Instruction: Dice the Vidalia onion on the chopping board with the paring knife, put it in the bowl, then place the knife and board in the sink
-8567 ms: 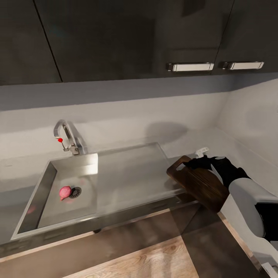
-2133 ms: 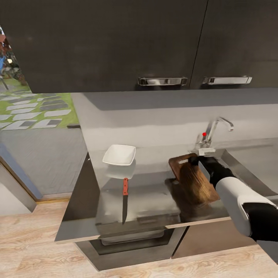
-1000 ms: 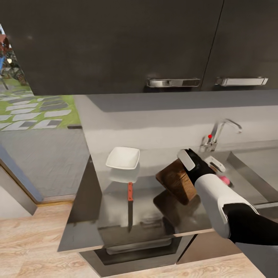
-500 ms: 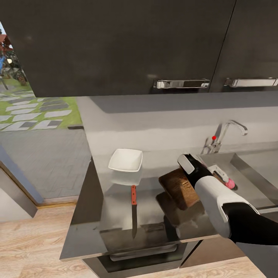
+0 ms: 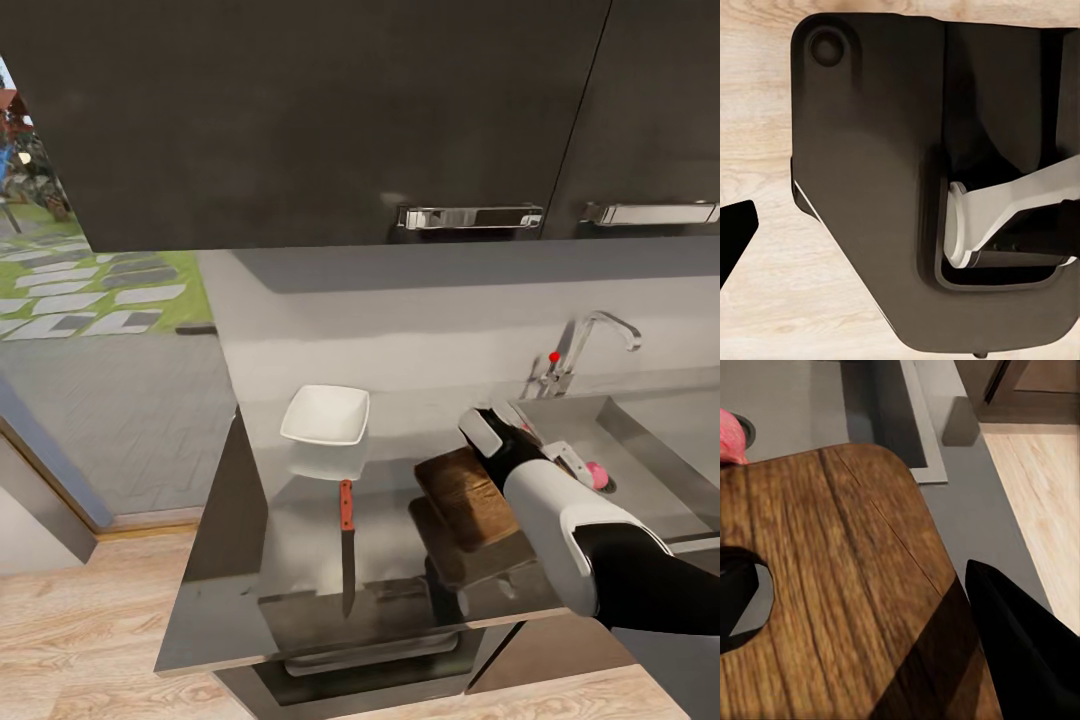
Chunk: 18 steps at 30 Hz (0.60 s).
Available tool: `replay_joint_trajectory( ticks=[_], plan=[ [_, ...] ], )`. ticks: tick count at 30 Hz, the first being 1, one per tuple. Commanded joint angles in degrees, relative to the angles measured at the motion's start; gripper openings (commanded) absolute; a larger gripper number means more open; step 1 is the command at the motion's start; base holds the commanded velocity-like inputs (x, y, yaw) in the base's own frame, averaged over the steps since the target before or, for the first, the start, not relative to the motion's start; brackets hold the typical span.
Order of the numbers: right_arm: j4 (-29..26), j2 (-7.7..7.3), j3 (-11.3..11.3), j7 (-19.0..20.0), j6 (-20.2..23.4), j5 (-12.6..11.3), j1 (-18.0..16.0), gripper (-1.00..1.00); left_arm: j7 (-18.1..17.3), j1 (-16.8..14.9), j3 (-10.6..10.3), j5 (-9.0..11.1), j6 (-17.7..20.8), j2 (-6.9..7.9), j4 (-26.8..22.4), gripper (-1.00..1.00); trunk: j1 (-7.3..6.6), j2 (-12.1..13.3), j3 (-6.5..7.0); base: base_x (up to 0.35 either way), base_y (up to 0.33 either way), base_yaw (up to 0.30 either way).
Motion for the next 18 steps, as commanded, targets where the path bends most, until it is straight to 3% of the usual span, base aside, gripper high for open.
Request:
replay_joint_trajectory(
  ticks=[1,8,18],
  plan=[
    [0.08,-0.06,0.32,-0.11,-0.69,-0.55,-0.05,-1.0,-0.17,0.03,0.03,0.07,-0.05,0.0,-0.09,1.0,0.04,-0.11,-0.1,0.0,0.0,0.0],
    [0.25,-0.29,0.24,-0.11,-1.02,-6.16,-0.01,-1.0,-0.18,0.03,0.03,0.07,-0.05,0.0,-0.04,1.0,0.04,-0.11,-0.1,0.0,0.0,0.0],
    [0.26,-0.87,0.22,-0.11,-3.63,-7.16,0.03,-1.0,-0.18,0.03,0.03,0.07,0.02,0.0,-0.25,1.0,0.04,-0.11,-0.16,0.0,0.0,0.0]
  ],
)
